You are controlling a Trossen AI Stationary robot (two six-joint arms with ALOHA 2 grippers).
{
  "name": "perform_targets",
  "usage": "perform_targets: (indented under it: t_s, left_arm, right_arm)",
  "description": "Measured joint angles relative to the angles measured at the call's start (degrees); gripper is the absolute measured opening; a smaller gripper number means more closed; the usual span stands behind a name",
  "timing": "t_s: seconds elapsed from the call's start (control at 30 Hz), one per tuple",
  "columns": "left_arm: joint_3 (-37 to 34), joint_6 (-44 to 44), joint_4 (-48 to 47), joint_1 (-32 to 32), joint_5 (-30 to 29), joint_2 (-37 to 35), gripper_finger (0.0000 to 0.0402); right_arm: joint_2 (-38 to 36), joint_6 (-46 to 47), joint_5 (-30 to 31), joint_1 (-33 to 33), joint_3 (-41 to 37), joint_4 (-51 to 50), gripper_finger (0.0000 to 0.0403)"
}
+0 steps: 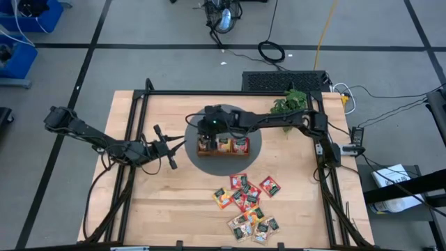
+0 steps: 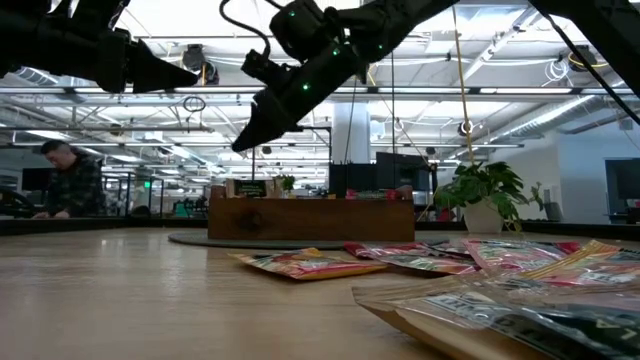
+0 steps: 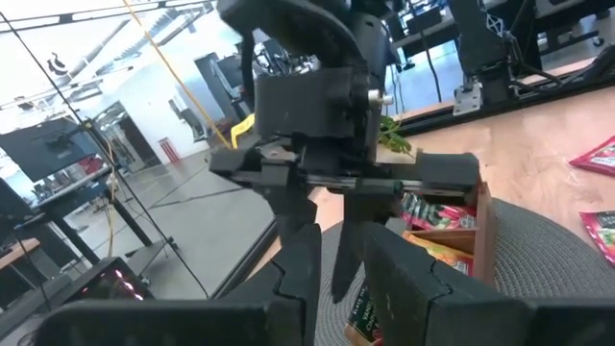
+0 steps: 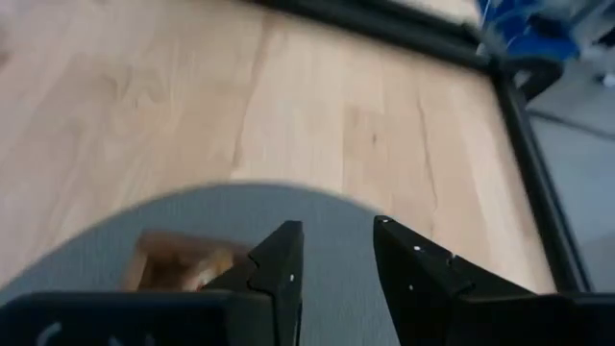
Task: Pick & Place Tea
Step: Adjust the brown tea bags into the left section of wooden organizer
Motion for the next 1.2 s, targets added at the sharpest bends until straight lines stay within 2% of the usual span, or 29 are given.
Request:
perform_targets:
  t_s: [0.27, 0.43, 0.53, 0.7, 0.93, 1.1, 1.2]
  left_arm:
    - [0.00, 0.18, 0.01, 0.00, 0.00, 0.00, 0.0088]
    - [0.00, 0.12, 0.03, 0.00, 0.02, 0.01, 0.0088]
    - [0.00, 0.08, 0.01, 0.00, 0.02, 0.00, 0.0088]
    - [0.00, 0.05, 0.03, 0.00, 0.02, 0.00, 0.0088]
    - [0.00, 0.08, 0.08, 0.00, 0.04, 0.00, 0.0088]
    - [0.00, -0.03, 0.10, 0.00, 0.07, 0.00, 0.0088]
    - [0.00, -0.03, 0.08, 0.00, 0.07, 0.00, 0.0088]
  right_arm:
    - [-0.05, -1.38, -1.35, 2.43, -3.55, 6.81, 0.0118]
    - [-0.09, -3.02, 7.38, 2.55, -3.57, 6.41, 0.0113]
    - [-0.09, -0.84, 12.16, 1.95, -3.55, 6.07, 0.0108]
    - [0.59, 2.71, 9.15, 0.56, -4.32, 5.84, 0.0102]
    - [0.76, 3.92, 8.96, 0.36, -8.40, 8.15, 0.0100]
    - [0.76, 4.44, 4.85, 0.42, -9.33, 8.92, 0.0100]
    - [0.76, 4.05, 4.72, 0.71, -9.37, 10.29, 0.0100]
